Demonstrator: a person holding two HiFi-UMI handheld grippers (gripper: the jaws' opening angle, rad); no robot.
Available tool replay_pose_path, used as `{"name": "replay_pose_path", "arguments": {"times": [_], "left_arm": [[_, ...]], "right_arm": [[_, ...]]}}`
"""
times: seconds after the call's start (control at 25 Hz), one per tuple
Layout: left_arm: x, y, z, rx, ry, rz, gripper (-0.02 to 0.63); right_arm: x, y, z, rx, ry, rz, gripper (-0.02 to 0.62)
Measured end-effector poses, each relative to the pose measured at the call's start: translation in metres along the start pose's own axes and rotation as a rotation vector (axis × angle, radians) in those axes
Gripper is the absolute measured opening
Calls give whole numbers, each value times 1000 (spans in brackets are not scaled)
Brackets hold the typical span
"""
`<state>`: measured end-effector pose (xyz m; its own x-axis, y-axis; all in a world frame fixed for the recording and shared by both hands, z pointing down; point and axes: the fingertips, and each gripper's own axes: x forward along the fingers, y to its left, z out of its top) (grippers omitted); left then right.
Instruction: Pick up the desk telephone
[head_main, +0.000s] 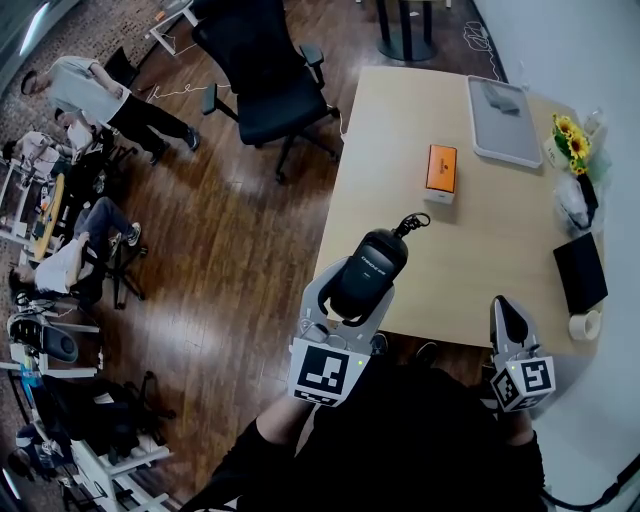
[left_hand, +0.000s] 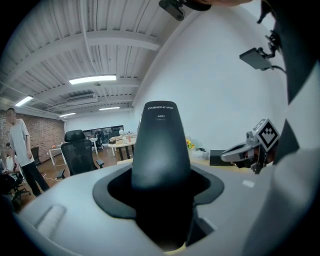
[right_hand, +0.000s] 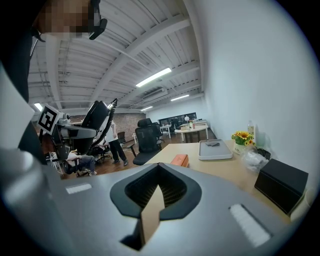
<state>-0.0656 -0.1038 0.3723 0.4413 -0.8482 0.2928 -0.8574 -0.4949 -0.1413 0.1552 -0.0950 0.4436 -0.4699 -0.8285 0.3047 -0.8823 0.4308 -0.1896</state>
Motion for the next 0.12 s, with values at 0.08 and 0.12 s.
{"name": "replay_pose_path", "arguments": {"times": [0.08,0.12], "left_arm": [[0,0,0,0,1,0,261],[0,1,-1,-1,2,0,260]], "right_arm": [[1,0,0,0,1,2,0],[1,1,0,0,1,3,0]]}}
